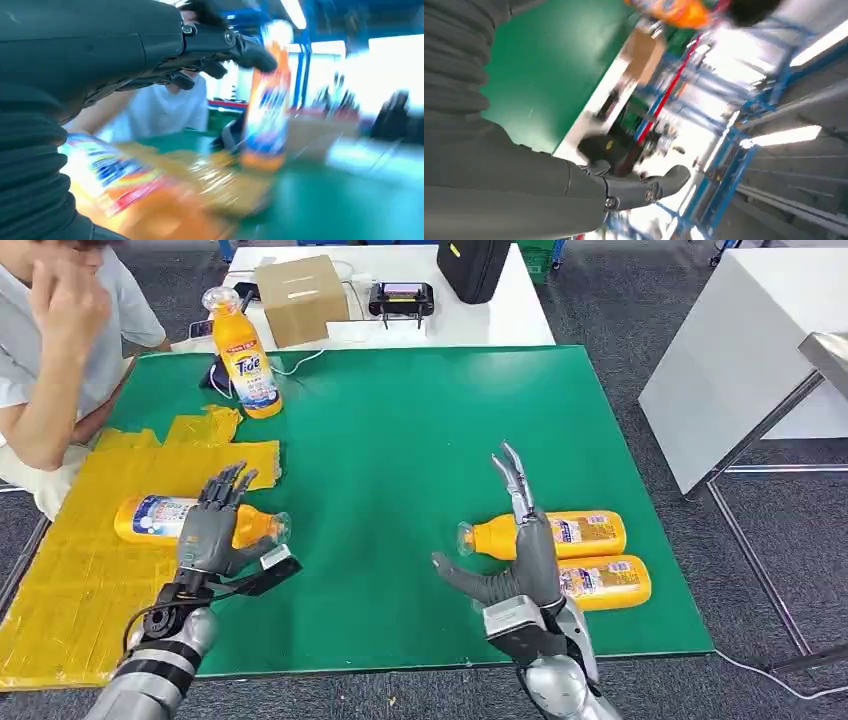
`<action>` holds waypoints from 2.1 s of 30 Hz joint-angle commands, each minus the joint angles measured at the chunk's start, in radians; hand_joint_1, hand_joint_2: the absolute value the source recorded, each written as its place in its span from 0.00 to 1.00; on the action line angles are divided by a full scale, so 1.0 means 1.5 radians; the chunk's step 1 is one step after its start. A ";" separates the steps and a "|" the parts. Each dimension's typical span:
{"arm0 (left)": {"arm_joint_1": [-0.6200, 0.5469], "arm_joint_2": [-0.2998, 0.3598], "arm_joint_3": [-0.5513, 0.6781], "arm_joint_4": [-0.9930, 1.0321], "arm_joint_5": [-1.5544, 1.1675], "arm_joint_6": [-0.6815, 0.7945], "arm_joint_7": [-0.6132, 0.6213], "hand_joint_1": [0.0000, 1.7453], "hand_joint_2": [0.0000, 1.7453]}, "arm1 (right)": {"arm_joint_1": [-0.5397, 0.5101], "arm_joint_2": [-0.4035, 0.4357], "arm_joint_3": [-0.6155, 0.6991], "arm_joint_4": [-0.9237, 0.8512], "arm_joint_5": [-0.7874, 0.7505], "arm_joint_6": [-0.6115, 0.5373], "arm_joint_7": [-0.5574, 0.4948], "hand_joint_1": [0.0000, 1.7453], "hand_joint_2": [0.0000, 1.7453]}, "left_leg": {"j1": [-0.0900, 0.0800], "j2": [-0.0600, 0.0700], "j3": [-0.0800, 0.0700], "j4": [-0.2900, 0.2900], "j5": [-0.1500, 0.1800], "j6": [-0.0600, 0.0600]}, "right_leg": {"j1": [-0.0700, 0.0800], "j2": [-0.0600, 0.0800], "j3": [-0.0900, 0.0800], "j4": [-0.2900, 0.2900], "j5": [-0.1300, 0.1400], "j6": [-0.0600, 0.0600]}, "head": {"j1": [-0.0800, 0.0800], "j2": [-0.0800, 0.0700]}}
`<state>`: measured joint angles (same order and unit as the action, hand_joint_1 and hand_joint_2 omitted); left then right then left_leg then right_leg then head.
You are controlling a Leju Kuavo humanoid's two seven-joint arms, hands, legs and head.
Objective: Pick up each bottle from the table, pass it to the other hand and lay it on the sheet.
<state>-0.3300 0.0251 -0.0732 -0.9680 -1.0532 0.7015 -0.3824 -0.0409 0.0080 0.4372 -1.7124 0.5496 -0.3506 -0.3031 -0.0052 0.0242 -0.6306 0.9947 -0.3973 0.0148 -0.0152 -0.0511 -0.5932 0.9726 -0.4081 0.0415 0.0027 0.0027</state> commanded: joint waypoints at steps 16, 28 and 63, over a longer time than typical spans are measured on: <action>0.218 -0.056 -0.089 -0.510 0.461 -0.294 -0.066 0.00 1.00 | -0.130 -0.270 -0.118 0.269 0.362 0.169 0.133 0.00 1.00 | 0.000 -0.006 0.002 0.001 -0.001 0.002 | -0.001 -0.001 0.004 -0.001 -0.001 0.001 | 0.000 0.000; 0.182 -0.060 -0.104 -0.453 0.499 -0.311 -0.076 0.00 1.00 | -0.278 -0.271 -0.042 0.474 0.396 0.198 0.101 0.00 1.00 | -0.001 -0.004 0.001 0.000 0.000 0.002 | -0.001 0.000 0.004 -0.002 0.001 0.001 | 0.000 0.000; 0.131 -0.075 -0.138 -0.369 0.551 -0.310 -0.077 0.00 1.00 | -0.420 -0.177 0.045 0.805 0.392 0.204 0.184 0.00 1.00 | -0.001 -0.004 0.001 0.000 0.001 0.004 | -0.001 -0.001 0.003 -0.001 0.001 0.002 | 0.000 0.000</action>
<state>-0.0927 -0.0805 -0.2632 -1.6041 -0.2304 0.2342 -0.5077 -0.5933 -0.3071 0.4528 -0.6893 1.1292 -0.0576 -0.0922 -0.0079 0.0184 -0.6337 0.9954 -0.3941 0.0218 -0.0175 -0.0566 -0.5928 0.9715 -0.4056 0.0460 0.0027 0.0027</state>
